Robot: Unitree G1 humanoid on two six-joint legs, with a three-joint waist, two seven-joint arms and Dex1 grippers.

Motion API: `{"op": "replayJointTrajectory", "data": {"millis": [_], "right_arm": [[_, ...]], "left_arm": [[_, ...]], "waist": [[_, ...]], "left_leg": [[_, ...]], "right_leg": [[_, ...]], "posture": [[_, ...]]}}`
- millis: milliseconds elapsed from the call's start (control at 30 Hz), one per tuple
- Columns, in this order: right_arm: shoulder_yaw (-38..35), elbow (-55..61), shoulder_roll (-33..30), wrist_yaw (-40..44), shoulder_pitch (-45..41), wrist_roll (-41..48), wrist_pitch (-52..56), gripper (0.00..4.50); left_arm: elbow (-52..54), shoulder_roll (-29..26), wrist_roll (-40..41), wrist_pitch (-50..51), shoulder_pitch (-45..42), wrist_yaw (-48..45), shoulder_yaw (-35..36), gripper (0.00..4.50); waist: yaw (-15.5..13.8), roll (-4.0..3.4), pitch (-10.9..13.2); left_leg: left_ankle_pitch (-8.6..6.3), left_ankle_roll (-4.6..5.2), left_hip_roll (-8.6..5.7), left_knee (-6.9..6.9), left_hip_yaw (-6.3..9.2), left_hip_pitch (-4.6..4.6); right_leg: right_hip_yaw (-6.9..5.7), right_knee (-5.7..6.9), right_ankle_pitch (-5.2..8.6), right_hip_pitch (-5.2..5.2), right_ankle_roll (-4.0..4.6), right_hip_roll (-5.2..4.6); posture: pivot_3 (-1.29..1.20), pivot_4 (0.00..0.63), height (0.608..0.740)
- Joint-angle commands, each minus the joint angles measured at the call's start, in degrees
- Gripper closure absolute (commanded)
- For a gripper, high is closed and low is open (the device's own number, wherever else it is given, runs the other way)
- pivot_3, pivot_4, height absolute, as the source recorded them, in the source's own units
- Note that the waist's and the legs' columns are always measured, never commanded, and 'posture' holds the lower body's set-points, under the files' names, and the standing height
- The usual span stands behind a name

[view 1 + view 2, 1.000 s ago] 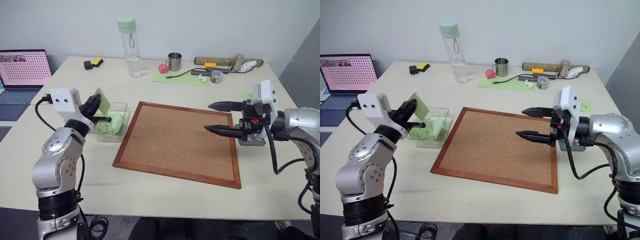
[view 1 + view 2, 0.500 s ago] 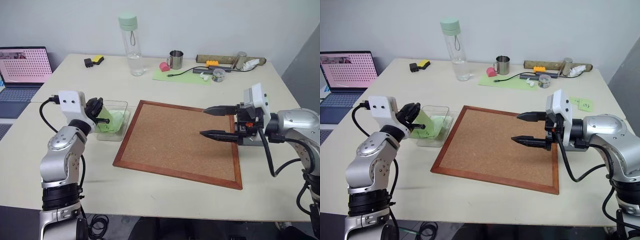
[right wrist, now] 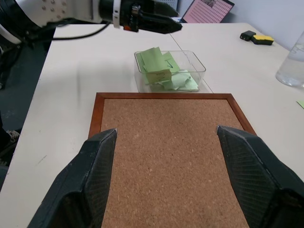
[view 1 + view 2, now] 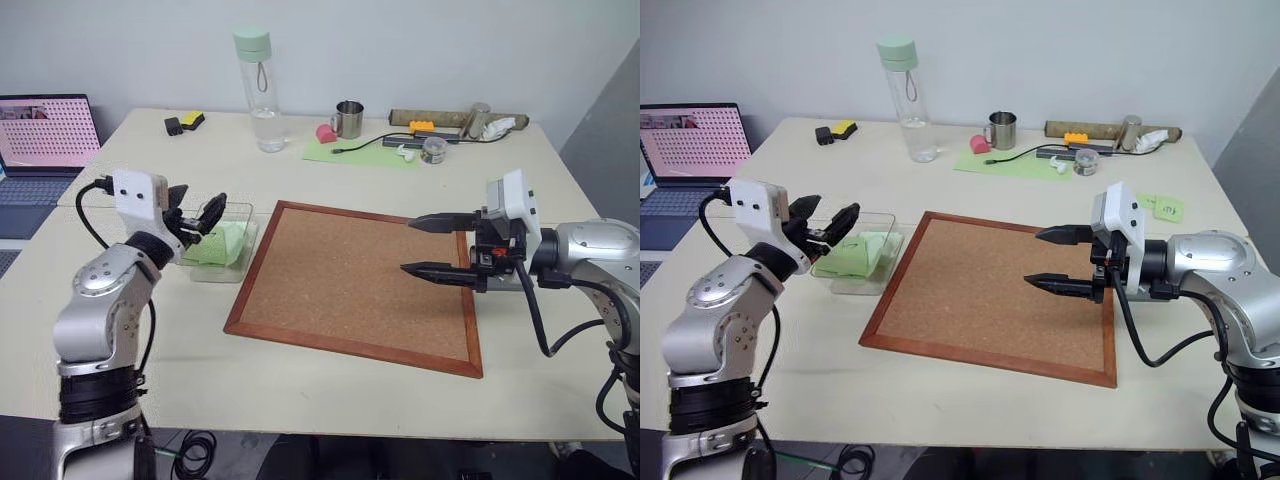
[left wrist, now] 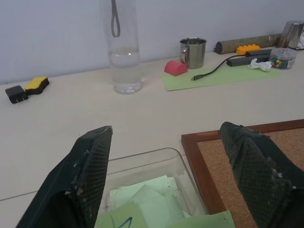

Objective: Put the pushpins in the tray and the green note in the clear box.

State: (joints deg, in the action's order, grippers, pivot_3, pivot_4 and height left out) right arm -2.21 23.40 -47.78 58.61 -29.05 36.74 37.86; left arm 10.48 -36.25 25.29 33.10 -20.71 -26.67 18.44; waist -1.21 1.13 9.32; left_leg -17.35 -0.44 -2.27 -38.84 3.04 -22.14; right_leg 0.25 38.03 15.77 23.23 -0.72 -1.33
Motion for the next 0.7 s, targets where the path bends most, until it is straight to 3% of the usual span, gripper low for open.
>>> {"op": "replayJointTrajectory", "data": {"millis": [33, 167, 300, 500, 700], "right_arm": [[-5.40, 0.70, -3.68, 0.33, 3.03, -0.18, -0.43, 1.01], [-10.79, -1.34, -9.16, 2.43, 10.26, -2.88, -2.65, 1.01], [-16.81, -5.79, -13.24, 5.80, 18.59, -6.19, -6.80, 1.01], [-24.71, -12.53, -15.93, 10.28, 29.93, -10.61, -12.91, 1.01], [-26.26, -17.26, -15.87, 10.46, 31.21, -12.43, -15.82, 1.01]], "left_arm": [[3.61, -10.15, 4.96, 3.30, 3.97, -11.37, 6.07, 0.35], [-1.85, -22.74, 0.49, -0.97, 13.59, -22.65, 10.47, 0.35], [-10.09, -28.30, -3.58, -8.04, 21.95, -30.05, 14.29, 0.35], [-21.92, -29.34, -7.02, -16.65, 25.12, -33.37, 15.93, 0.35], [-22.83, -28.58, -6.05, -17.11, 24.98, -35.67, 15.67, 0.35]], "waist": [[0.03, 0.00, 0.00], [0.07, -0.08, 0.05], [-0.02, -0.23, 0.04], [-0.19, -0.22, 0.03], [-0.07, -0.22, 0.03]], "left_leg": [[0.00, 0.00, 0.00, 0.00, 0.00, -0.01], [0.00, 0.00, 0.00, 0.06, -0.03, -0.02], [-0.13, 0.23, 0.00, 0.09, -0.13, 0.12], [-0.14, 0.26, 0.02, 0.10, -0.12, 0.11], [-0.15, 0.27, 0.04, 0.10, -0.15, 0.12]], "right_leg": [[0.01, -0.01, 0.00, 0.00, 0.00, 0.00], [0.02, -0.04, 0.03, 0.03, 0.05, 0.00], [0.06, -0.04, 0.05, -0.05, 0.08, -0.05], [0.03, -0.02, 0.04, -0.06, 0.10, -0.06], [0.04, 0.01, 0.03, -0.05, 0.11, -0.06]], "posture": [[0.00, 0.150, 0.740], [0.00, 0.150, 0.740], [0.00, 0.150, 0.740], [0.00, 0.150, 0.740], [0.00, 0.150, 0.740]]}}
